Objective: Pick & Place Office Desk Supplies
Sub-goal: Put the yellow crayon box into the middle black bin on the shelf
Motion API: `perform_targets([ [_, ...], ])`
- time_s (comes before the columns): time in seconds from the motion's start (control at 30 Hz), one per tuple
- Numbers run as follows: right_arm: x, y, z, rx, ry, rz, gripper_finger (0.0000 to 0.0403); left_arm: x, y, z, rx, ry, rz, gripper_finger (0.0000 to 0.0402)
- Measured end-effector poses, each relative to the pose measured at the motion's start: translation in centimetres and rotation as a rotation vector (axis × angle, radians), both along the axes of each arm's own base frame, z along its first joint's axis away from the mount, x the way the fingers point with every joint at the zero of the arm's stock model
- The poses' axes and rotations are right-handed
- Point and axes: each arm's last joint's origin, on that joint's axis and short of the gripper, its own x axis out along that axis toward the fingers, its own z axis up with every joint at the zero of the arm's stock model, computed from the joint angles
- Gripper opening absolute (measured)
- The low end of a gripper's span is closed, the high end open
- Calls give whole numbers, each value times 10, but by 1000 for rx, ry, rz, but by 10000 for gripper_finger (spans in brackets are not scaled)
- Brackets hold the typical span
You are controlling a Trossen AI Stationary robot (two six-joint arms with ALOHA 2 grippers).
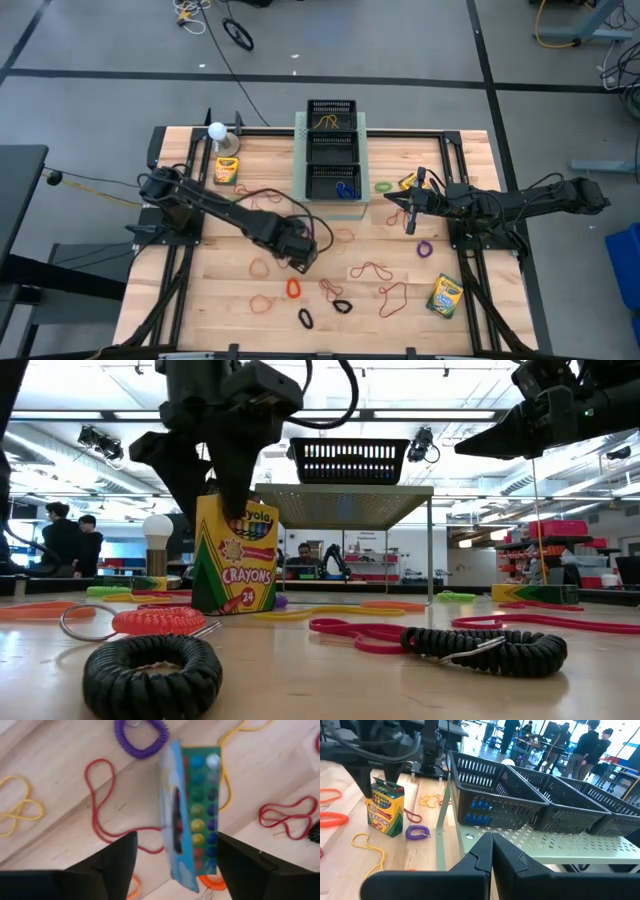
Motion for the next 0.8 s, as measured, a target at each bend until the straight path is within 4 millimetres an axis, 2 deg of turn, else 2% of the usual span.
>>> perform_targets([
  [0.1, 0, 0, 0, 0, 0, 0, 11, 4, 8, 9, -11, 7, -14, 284],
  [0.23, 0, 0, 0, 0, 2, 0, 11, 9, 17, 20, -14, -5, 13, 284],
  [0.43, 0, 0, 0, -1, 4, 0, 11, 10, 19, 14, -62, 49, 16, 260],
  [0.63, 0, 0, 0, -4, 6, 0, 11, 14, 18, 7, -65, 60, 17, 220],
  [0.8, 0, 0, -1, -5, 10, 0, 11, 13, 19, 9, -51, 53, 38, 153],
])
